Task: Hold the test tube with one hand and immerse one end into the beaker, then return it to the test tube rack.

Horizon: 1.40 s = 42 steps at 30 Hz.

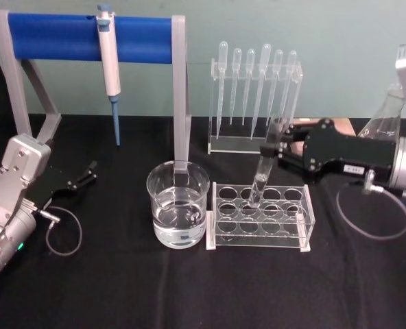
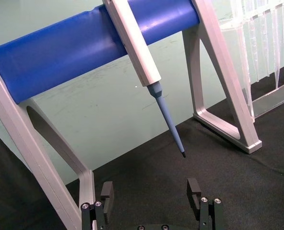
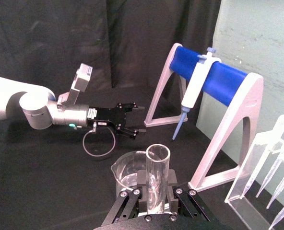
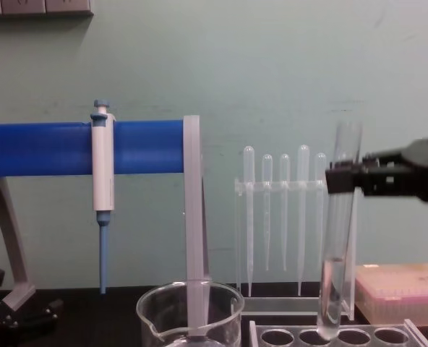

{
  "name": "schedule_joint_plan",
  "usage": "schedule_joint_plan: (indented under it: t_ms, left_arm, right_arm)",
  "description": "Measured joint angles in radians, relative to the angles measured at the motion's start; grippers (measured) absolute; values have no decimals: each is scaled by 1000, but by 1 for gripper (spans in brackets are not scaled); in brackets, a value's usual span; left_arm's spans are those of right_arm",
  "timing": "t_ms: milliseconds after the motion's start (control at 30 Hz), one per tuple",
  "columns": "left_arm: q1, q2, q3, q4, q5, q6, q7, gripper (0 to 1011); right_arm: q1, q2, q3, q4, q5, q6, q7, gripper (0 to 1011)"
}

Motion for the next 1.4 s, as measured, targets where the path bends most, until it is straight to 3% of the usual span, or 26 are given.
schedule_joint_plan:
  t_ms: [333,567,1400]
  left_arm:
    - [0,0,0,0,0,0,0,1000]
    - [0,0,0,0,0,0,0,1000]
    - [0,0,0,0,0,0,0,1000]
  right_arm:
    - [66,27,-22,-25,16,69,-9,241]
    - [73,36,-40,-26,24,72,-19,241]
    - [72,34,-37,-24,21,69,-18,241]
